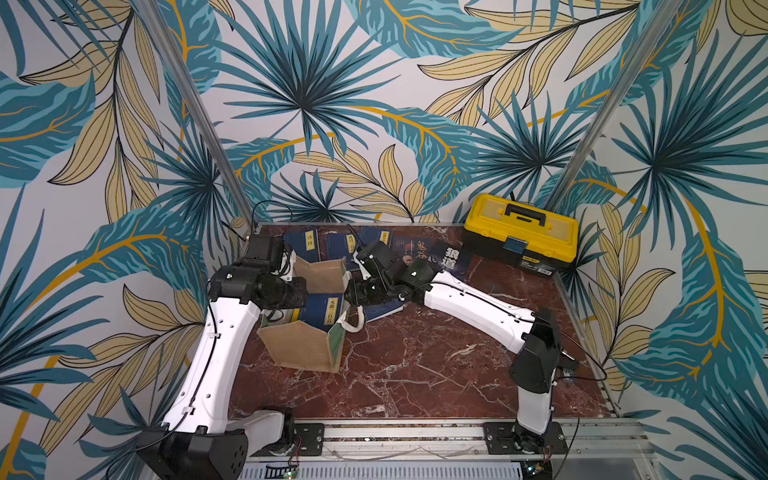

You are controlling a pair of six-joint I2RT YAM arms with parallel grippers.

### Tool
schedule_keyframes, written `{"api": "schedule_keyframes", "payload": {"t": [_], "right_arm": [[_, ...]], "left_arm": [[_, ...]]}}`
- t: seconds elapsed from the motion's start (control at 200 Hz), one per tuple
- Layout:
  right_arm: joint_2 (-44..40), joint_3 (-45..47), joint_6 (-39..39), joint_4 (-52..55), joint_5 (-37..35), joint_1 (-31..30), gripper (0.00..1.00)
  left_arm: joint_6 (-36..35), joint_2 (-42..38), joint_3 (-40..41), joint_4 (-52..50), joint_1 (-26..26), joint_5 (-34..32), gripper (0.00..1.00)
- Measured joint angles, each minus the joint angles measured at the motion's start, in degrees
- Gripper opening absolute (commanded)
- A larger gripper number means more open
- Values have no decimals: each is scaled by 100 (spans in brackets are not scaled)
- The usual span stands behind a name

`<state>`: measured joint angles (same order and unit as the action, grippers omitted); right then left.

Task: Put the books into the canvas bag
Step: Place the book in the canvas bag, then move the book to the center of the board.

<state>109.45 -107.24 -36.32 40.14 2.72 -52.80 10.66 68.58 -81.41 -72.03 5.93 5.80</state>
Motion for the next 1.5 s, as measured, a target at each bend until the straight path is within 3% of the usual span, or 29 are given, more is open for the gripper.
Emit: {"api": "schedule_keyframes", "payload": {"t": [0.275, 0.431, 0.661, 0.922, 1.497], "right_arm": [[-1578, 1073, 286, -127, -815, 254, 65], [-2243, 2076, 249, -151, -1003, 1257, 67], [-2682, 3416, 181, -133, -970, 2806, 68], [-2487, 3722, 157, -328, -573, 3836, 68], [-546, 3257, 76, -916, 59, 4706, 68]], "left_arm": [[667, 168, -1178, -20, 1681, -295, 51], [962, 815, -1878, 13, 2608, -605, 52], [1180, 2232, -2490, 256, 3224, -721, 55], [1191, 3746, -3141, 848, 3449, -363, 55], [1495, 6570, -4776, 2087, 3040, 896, 56]]}}
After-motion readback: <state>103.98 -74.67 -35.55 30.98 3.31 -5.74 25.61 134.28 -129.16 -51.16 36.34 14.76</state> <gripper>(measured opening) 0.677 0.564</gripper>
